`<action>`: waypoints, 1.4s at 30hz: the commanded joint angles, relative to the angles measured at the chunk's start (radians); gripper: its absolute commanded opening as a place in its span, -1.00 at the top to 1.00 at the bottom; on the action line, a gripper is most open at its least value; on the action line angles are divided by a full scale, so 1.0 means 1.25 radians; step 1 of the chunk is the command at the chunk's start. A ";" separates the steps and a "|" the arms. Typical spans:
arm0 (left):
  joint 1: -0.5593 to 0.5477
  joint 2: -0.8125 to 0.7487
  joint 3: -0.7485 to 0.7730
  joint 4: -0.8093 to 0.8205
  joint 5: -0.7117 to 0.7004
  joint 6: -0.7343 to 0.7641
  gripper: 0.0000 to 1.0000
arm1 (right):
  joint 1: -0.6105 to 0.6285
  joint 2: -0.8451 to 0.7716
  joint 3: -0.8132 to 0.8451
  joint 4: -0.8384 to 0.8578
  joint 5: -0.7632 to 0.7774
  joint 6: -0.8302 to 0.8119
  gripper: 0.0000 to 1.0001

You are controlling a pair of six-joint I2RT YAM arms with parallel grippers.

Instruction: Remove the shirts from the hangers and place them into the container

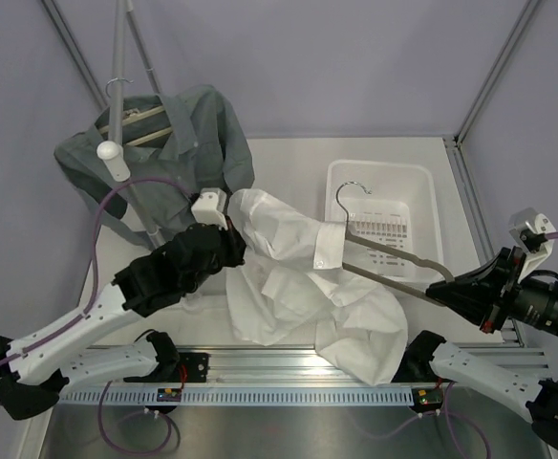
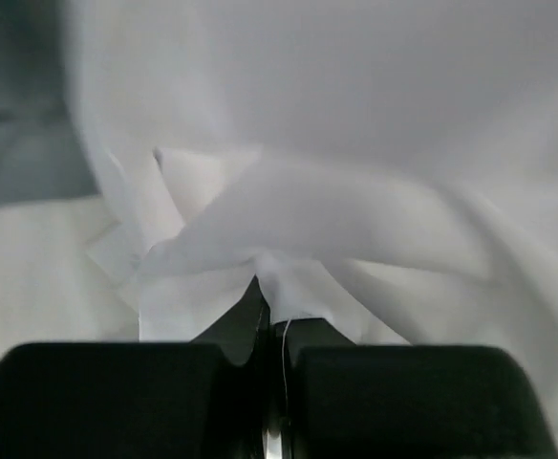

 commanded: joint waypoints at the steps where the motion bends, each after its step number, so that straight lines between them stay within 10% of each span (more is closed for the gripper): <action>1: 0.023 -0.003 0.180 -0.155 -0.199 0.030 1.00 | 0.003 -0.039 -0.028 -0.037 0.053 0.021 1.00; 13: 0.037 0.079 0.334 -0.207 -0.291 0.087 1.00 | 0.002 -0.093 0.135 -0.220 0.301 0.099 1.00; 22: 0.100 0.175 0.408 -0.171 -0.301 0.181 1.00 | 0.002 -0.229 -0.060 -0.084 -0.030 0.225 1.00; 42: 0.220 0.362 0.686 -0.231 -0.339 0.319 1.00 | -0.037 -0.231 0.044 -0.201 0.119 0.195 1.00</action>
